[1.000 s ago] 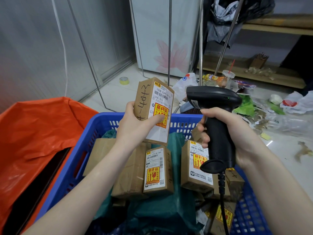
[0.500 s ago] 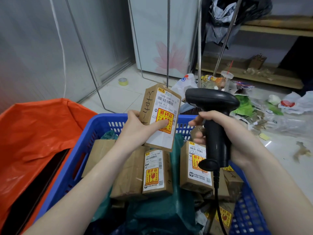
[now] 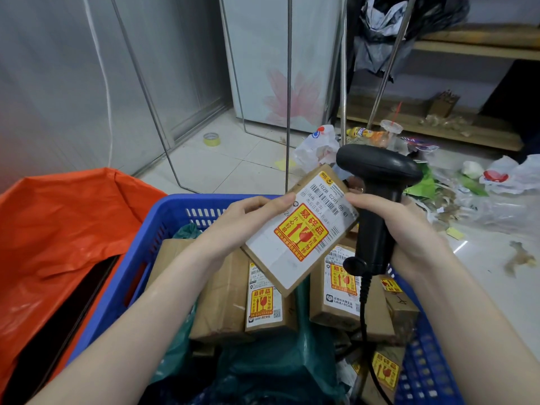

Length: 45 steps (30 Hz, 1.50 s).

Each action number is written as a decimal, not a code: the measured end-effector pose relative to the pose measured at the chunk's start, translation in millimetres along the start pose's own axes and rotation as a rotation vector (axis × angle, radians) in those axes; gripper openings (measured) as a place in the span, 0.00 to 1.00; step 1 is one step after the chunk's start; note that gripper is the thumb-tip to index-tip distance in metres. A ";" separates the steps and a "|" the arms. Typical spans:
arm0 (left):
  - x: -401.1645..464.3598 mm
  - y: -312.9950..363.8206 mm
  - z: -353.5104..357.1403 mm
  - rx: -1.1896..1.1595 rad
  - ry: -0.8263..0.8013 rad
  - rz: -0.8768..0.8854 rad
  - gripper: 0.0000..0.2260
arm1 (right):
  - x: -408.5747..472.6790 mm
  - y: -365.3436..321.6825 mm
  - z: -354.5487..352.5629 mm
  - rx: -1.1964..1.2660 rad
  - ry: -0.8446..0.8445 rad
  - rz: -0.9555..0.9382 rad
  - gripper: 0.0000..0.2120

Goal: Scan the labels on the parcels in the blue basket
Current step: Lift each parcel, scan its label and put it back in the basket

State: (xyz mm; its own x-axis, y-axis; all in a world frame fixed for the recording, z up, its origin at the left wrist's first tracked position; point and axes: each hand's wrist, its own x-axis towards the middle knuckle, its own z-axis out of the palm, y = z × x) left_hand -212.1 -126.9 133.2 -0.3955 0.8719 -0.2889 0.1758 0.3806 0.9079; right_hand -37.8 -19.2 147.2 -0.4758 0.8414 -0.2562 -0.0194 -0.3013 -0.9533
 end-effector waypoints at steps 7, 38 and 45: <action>-3.5 0.0 -5.7 0.017 -0.049 -0.061 0.21 | 5.2 2.8 -3.8 -0.074 -0.050 0.026 0.18; 106.2 -90.4 0.9 -0.004 0.307 -0.275 0.25 | 91.0 68.5 18.5 -0.291 0.002 0.224 0.10; 115.2 -107.1 -1.5 0.104 0.274 -0.260 0.21 | 97.4 83.8 19.7 -0.280 -0.063 0.292 0.05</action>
State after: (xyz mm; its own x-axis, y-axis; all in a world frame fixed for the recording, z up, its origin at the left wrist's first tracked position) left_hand -277.8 -67.7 3.2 -0.6623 0.6332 -0.4005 0.1233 0.6193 0.7754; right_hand -103.1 28.6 45.5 -0.4793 0.7068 -0.5203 0.3607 -0.3819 -0.8509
